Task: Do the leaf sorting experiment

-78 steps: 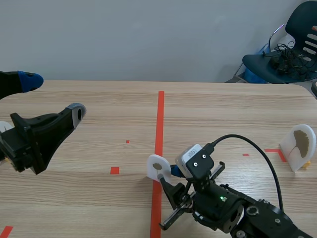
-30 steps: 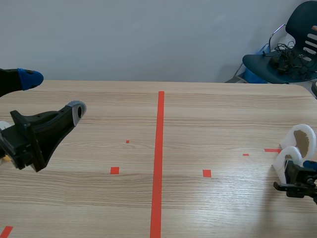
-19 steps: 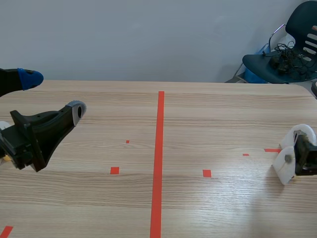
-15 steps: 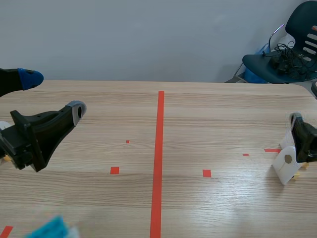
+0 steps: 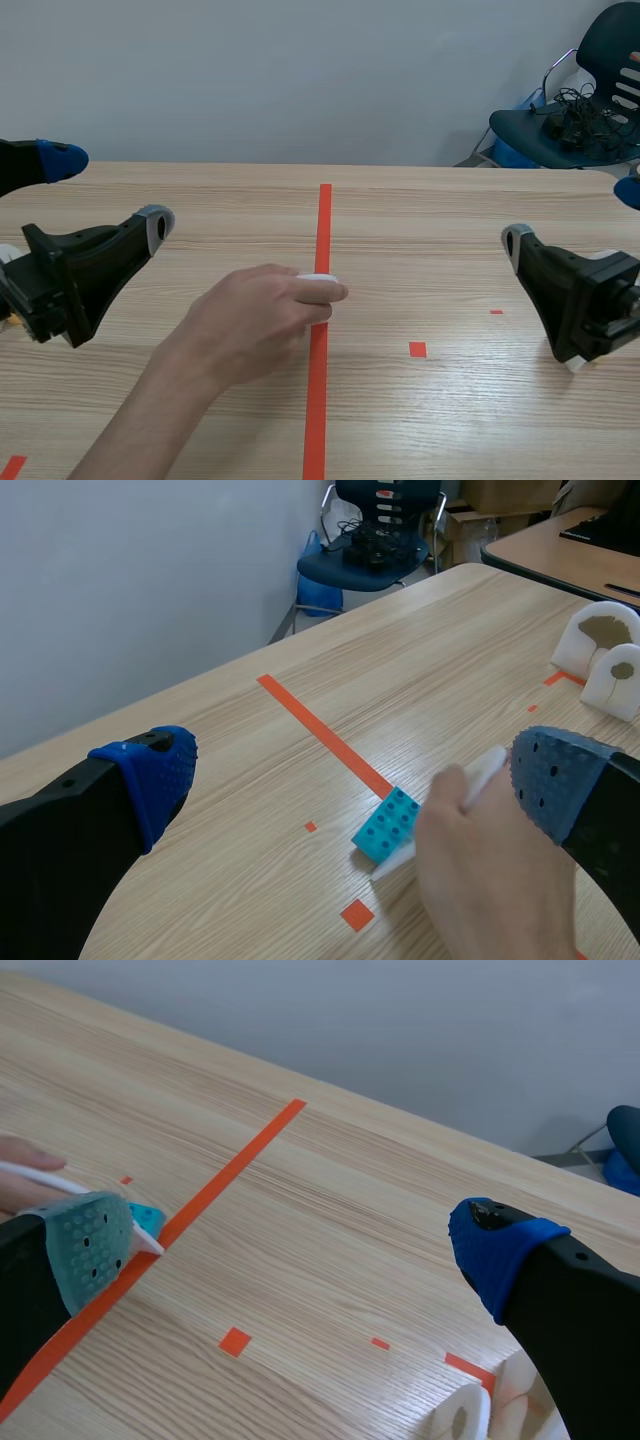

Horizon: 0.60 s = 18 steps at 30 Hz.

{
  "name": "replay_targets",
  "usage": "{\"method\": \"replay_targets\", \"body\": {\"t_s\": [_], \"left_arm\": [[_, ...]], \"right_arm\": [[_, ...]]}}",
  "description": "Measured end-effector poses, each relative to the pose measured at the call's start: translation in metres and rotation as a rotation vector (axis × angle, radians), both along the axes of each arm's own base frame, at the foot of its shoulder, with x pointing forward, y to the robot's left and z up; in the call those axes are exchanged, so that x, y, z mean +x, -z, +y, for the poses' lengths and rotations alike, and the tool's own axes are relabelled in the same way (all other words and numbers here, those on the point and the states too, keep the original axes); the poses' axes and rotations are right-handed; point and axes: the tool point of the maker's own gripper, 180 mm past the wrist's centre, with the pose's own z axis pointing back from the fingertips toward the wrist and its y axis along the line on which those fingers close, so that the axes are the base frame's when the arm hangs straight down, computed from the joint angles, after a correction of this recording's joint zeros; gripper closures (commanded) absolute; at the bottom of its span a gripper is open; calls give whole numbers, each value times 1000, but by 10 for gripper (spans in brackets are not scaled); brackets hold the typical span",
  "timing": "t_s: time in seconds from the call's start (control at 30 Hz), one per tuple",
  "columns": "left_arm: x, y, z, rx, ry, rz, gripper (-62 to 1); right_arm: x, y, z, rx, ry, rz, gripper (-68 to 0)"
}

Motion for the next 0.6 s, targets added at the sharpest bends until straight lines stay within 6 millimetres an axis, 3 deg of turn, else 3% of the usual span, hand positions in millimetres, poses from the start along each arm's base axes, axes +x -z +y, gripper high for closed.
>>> {"method": "replay_targets", "body": {"t_s": [0.37,0.6], "left_arm": [[0,6,1,21,-1,24,-623],[-7,30,-9,88,38,64,-623]], "right_arm": [[0,-2,5,-11,-11,13,-679],[0,-2,5,-12,-10,14,-679]]}}
